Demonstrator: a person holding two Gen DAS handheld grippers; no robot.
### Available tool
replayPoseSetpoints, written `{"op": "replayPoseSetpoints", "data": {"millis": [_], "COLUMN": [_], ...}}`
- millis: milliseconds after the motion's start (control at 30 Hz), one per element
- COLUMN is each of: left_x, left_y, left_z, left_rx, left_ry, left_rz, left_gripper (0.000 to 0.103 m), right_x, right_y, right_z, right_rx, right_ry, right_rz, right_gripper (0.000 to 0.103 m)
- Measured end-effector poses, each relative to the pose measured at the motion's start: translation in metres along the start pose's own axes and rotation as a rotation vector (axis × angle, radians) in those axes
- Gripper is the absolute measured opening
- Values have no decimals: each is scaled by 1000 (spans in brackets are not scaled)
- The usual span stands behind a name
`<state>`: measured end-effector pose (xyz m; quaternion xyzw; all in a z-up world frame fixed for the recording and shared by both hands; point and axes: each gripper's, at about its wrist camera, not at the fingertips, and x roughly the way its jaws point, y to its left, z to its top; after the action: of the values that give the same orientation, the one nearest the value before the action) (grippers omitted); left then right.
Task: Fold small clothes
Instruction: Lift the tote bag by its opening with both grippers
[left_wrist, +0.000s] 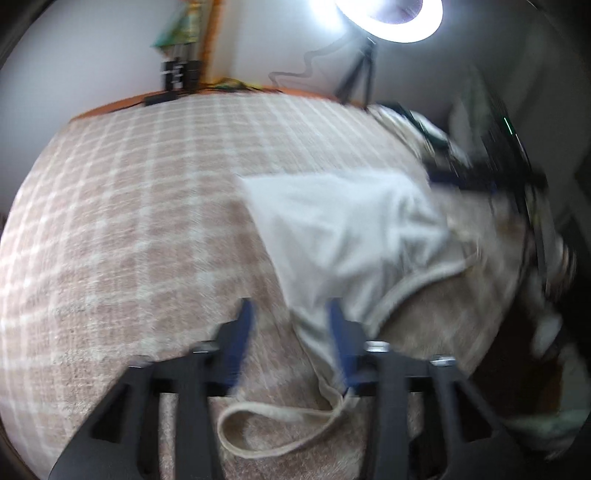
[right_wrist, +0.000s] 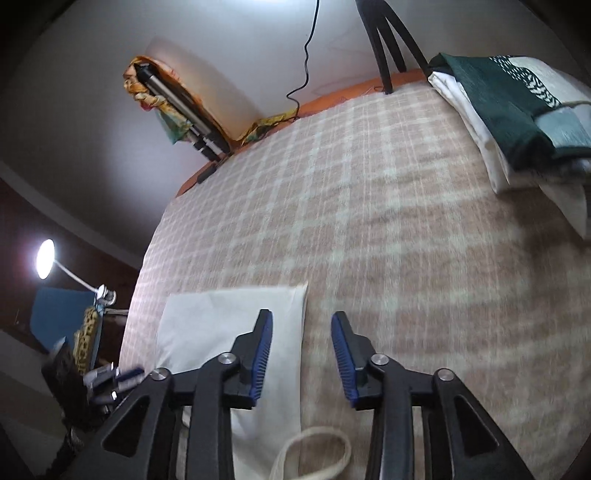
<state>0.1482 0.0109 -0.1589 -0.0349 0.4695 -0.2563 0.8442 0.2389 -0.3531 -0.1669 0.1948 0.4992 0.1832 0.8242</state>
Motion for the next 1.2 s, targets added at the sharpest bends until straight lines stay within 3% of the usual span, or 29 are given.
{"op": "replayPoseSetpoints", "data": {"millis": [167, 300, 667, 733, 767, 867, 1000, 1067, 1200], "left_x": [14, 35, 46, 50, 52, 57, 54, 51, 42], "left_y": [23, 28, 46, 48, 49, 44, 32, 27, 6], "left_z": [12, 14, 18, 20, 19, 20, 24, 26, 31], "left_rx": [-182, -235, -363, -398, -412, -404, -345, -321, -222], "left_ry": [26, 77, 53, 46, 51, 49, 44, 28, -5], "left_rz": [-131, -169, -358, -381, -388, -368, -299, -276, -194], "left_gripper": [56, 56, 53, 44, 34, 20, 10, 8, 7], "right_x": [2, 8, 15, 20, 22, 27, 32, 31, 23], "right_y": [2, -5, -24, -27, -29, -28, -17, -7, 16], "right_z": [-29, -42, -56, -57, -58, -58, -59, -58, -54], "right_rx": [3, 28, 149, 185, 204, 221, 200, 160, 56], "right_ry": [80, 117, 126, 117, 106, 103, 106, 94, 67], "right_rz": [33, 59, 259, 296, 309, 314, 284, 239, 126], "right_gripper": [46, 46, 45, 44, 40, 31, 18, 9, 5]}}
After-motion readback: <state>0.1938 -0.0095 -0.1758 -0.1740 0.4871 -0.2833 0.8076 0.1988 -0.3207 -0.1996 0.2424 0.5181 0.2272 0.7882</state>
